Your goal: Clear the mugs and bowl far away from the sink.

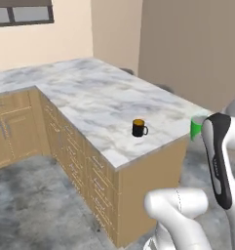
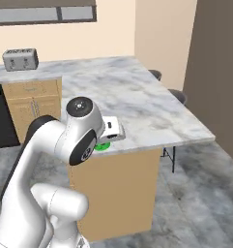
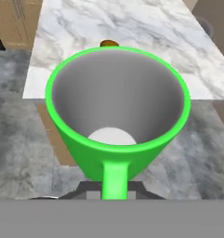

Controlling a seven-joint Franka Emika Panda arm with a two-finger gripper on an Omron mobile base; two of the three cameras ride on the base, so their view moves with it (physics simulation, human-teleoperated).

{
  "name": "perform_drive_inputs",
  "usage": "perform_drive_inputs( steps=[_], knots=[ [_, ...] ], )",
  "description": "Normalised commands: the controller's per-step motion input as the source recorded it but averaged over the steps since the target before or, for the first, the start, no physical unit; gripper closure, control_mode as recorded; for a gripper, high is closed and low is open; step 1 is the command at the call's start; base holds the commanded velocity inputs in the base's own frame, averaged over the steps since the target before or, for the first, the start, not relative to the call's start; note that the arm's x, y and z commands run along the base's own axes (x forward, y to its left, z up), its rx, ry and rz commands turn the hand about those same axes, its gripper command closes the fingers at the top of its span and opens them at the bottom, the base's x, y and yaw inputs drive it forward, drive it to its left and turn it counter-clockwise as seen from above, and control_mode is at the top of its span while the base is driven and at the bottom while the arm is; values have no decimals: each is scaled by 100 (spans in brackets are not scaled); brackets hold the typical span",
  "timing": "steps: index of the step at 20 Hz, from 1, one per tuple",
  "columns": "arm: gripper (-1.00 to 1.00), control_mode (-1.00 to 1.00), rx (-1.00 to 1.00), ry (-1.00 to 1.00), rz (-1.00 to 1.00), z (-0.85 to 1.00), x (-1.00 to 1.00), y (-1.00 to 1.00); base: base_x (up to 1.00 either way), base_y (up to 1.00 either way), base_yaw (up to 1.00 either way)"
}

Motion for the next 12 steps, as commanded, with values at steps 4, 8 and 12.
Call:
perform_drive_inputs(
  steps=[4, 8, 12],
  knots=[
    [100, 100, 0, 0, 0, 0, 0, 0, 58, -67, 37],
    [100, 100, 0, 0, 0, 0, 0, 0, 59, -46, 36],
    [100, 100, 0, 0, 0, 0, 0, 0, 36, -26, 39]
  ],
)
